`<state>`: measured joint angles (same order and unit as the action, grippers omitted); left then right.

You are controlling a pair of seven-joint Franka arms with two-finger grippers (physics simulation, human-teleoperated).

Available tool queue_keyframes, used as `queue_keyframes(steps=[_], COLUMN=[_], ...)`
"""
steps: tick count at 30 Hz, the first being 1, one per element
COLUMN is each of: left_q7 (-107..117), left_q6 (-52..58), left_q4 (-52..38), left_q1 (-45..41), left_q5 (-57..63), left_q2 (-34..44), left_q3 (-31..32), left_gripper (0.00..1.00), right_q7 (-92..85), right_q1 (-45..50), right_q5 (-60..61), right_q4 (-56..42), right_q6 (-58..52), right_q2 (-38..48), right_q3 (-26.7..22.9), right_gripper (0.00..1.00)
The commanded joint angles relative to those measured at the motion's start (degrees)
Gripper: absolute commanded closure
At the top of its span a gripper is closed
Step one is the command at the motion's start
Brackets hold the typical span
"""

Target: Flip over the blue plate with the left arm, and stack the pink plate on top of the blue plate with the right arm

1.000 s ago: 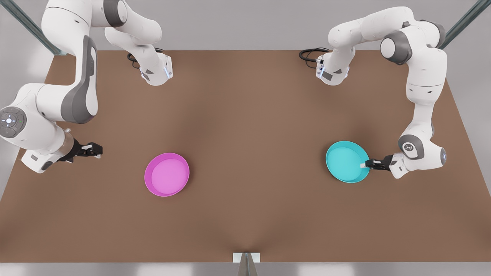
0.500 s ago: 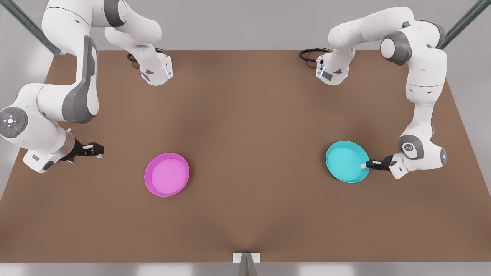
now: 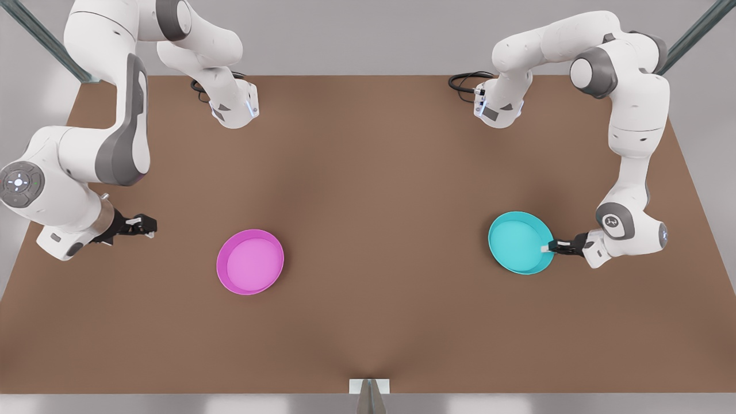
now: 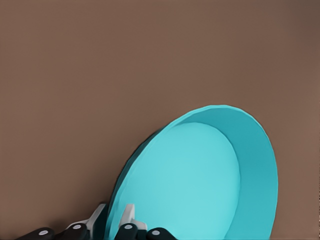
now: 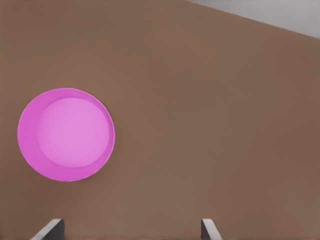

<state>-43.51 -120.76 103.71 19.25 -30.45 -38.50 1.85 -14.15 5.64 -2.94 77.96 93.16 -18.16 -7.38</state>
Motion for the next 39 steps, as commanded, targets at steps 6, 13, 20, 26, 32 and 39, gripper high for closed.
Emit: queue_keyframes(steps=[6,13,20,26,32,39], left_q7=[0.0,0.0,0.0,0.0,0.1,0.1], left_q6=[0.0,0.0,0.2,0.2,0.8,1.5], left_q4=[0.0,0.0,0.0,0.0,0.0,0.0], left_q1=[0.0,0.0,0.0,0.1,0.0,0.0], left_q5=[0.0,0.0,0.0,0.0,0.3,0.5], left_q2=[0.0,-0.1,0.0,0.0,0.5,1.4], left_q3=[0.0,0.0,0.0,0.0,0.0,0.0], left_gripper=[0.68,0.69,0.73,0.74,0.77,0.79], right_q7=[-0.1,-0.4,-0.3,-0.2,-0.5,-0.2], right_q1=[0.3,0.3,0.3,-0.1,-1.6,-1.6], right_q5=[-0.3,-0.1,0.0,-0.3,1.3,1.2], right_q4=[-0.5,-0.5,-0.7,-1.3,-2.5,-2.6], right_q6=[-0.1,-0.1,-0.1,0.0,0.2,0.2], right_q2=[-0.3,-0.3,-0.4,-0.6,-1.8,-2.7], right_q3=[0.0,0.0,0.1,0.1,-0.2,-0.2], right_gripper=[0.00,0.00,0.00,0.00,0.00,0.00])
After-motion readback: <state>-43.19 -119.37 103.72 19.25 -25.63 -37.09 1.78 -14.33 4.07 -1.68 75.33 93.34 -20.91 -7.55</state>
